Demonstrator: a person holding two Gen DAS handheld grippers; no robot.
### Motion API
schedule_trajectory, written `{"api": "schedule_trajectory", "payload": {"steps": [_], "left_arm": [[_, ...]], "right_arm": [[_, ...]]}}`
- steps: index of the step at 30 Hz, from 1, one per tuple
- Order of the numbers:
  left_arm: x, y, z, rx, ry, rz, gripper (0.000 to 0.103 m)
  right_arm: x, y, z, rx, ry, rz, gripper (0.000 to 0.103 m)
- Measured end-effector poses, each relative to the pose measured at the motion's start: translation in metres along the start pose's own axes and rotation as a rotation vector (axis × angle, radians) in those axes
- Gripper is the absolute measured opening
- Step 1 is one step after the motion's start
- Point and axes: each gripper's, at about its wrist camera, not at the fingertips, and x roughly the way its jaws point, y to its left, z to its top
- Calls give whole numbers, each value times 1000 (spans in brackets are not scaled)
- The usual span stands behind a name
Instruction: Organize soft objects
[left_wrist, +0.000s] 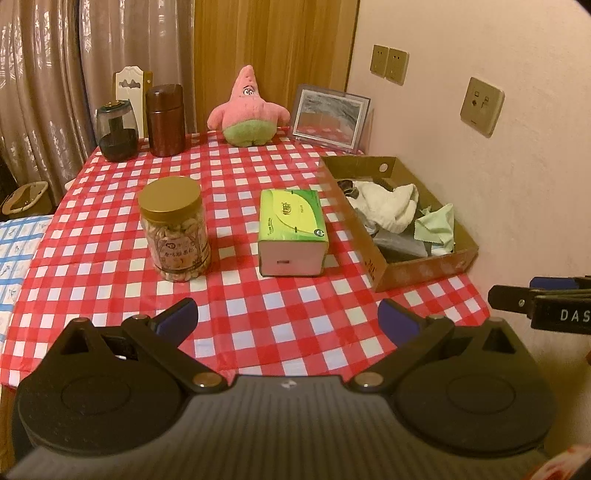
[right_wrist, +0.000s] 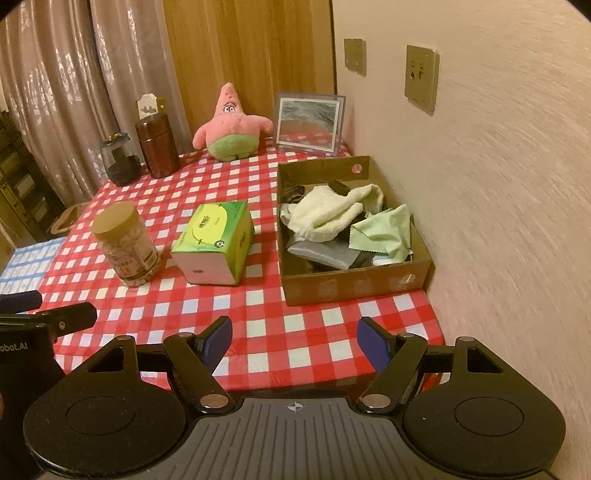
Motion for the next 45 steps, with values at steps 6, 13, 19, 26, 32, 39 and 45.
{"api": "schedule_trajectory", "payload": {"steps": [6, 13, 19, 26, 32, 39, 45], "left_arm": [[-1, 0, 0, -8, 3, -8, 103], [-2, -1, 0, -13, 2, -4, 103], [-1, -5, 3, -16, 9, -12, 103], [1, -7, 4, -19, 8, -17, 103], [2, -7, 3, -23, 10, -20, 103], [3, -7, 3, -24, 8, -21, 103], [4, -7, 4, -22, 9, -22, 103]], "right_arm": [[-1, 1, 0, -6, 4, 3, 74], [-1, -1, 2, -7, 1, -1, 74], [0, -1, 0, -4, 6, -3, 74], [0, -1, 0, 0, 4, -3, 74], [1, 0, 0, 2, 5, -4, 74], [3, -1, 0, 1, 8, -5, 74], [4, -1, 0, 3, 7, -6, 74]]}}
